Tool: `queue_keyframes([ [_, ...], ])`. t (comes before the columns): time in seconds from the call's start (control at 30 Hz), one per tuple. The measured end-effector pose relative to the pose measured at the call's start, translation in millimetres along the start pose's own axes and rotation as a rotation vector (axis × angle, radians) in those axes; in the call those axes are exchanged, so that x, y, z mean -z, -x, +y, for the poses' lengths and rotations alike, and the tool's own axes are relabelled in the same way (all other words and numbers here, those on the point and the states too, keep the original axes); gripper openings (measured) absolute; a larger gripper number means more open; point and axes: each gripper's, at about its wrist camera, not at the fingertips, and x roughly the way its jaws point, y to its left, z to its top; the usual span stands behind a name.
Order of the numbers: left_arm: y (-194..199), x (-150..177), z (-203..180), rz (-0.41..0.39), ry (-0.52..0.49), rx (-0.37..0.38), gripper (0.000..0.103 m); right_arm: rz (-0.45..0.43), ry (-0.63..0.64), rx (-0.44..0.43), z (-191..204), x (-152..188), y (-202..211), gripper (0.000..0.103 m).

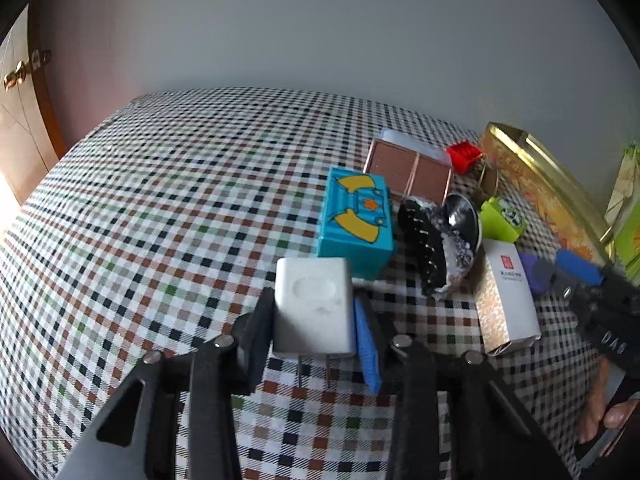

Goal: Organize rigid objects
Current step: 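Grasp the purple cube with the right tool while the left tool lifts the charger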

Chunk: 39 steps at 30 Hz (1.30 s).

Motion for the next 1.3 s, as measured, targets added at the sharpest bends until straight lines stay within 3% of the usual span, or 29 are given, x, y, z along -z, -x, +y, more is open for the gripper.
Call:
queue_keyframes([
  [0.3,2,0,5,-0.012,0.031,-0.004,0.037,0.068,-0.001,-0.102,10,4,-14,0.064],
  [0.4,3,0,5,-0.016,0.035,0.000,0.037,0.108,0.032,-0.082,20,3,-23,0.065],
  [0.5,5,2,6,-0.019,0.049,-0.003,0.037,0.113,0.050,-0.074,26,4,-24,0.056],
  [0.63,11,4,2,-0.042,0.043,-0.025,0.037,0.097,-0.008,-0.105,13,5,-19,0.056],
  [0.73,21,4,-2,-0.100,0.030,-0.046,0.037,0.042,-0.026,-0.117,8,6,-6,0.056],
  [0.9,37,-4,-19,-0.176,0.004,-0.008,0.037,-0.182,-0.044,-0.091,-3,-5,40,0.056],
  [1.1,51,-22,-69,-0.266,-0.088,0.068,0.037,-0.366,-0.075,0.063,-39,-12,75,0.056],
  [1.3,41,-35,-137,-0.295,-0.168,0.169,0.037,-0.382,-0.147,0.214,-105,-9,82,0.056],
])
